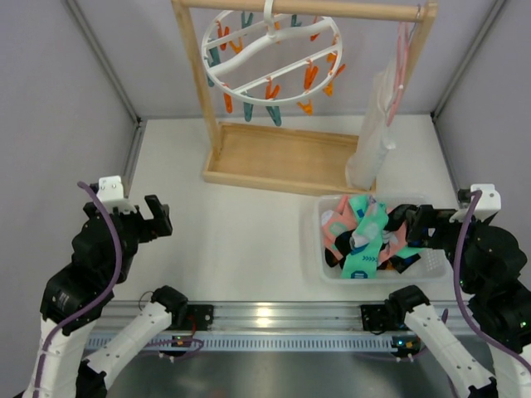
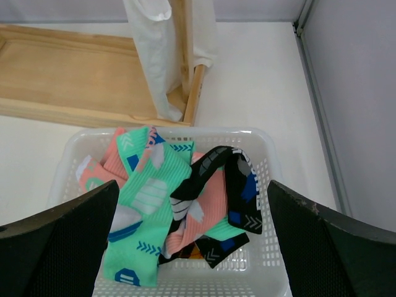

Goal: Remove the socks clipped to the hanger

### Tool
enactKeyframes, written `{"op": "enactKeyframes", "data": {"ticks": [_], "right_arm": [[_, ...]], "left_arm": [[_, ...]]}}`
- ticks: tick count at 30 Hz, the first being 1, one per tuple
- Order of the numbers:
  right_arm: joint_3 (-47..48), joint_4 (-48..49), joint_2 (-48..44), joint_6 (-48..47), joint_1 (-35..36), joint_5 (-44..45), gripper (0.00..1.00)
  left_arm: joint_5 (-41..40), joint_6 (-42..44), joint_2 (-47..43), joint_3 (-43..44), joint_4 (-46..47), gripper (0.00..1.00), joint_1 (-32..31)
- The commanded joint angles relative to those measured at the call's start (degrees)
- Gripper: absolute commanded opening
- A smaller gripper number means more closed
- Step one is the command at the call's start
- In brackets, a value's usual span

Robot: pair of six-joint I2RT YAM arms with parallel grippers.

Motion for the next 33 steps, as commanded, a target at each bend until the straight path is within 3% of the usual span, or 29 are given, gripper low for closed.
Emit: {"op": "enactKeyframes", "data": {"ticks": [1, 33], "right_arm": [[1.41, -3.64, -1.27, -0.05, -0.87, -0.66, 0.99], [-2.19, -0.66, -1.8, 1.18, -0.78, 0.14, 1.0]], "left_arm": [[0.99, 2.91, -1.47, 1.62, -2.69, 0.98, -0.1], [-0.06, 1.07, -1.3, 1.61, -2.25, 0.98, -0.1]]}}
